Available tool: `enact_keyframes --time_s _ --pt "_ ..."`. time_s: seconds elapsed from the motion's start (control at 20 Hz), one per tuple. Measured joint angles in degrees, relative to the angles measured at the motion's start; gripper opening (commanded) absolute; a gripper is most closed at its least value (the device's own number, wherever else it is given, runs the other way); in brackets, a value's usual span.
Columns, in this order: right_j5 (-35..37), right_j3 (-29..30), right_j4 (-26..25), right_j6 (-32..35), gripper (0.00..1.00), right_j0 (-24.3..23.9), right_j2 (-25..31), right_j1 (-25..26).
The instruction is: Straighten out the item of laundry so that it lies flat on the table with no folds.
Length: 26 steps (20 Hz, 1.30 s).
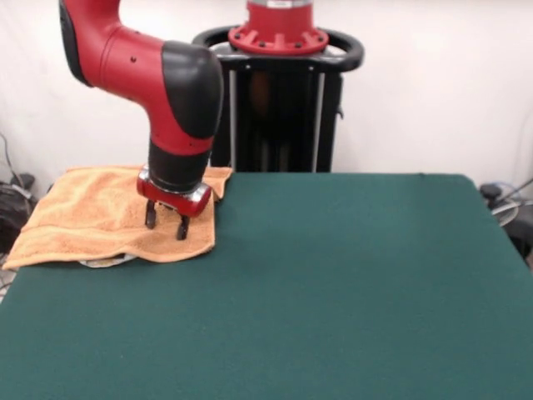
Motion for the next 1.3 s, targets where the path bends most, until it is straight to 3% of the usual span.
enact_keyframes --time_s 0.45,1.3 --pt "-7.0 6.3 5.9 0.0 1.00 -2.6 4.2 -1.9" --pt "-11.6 12.2 16.6 0.0 1.00 -0.3 9.1 -2.8"
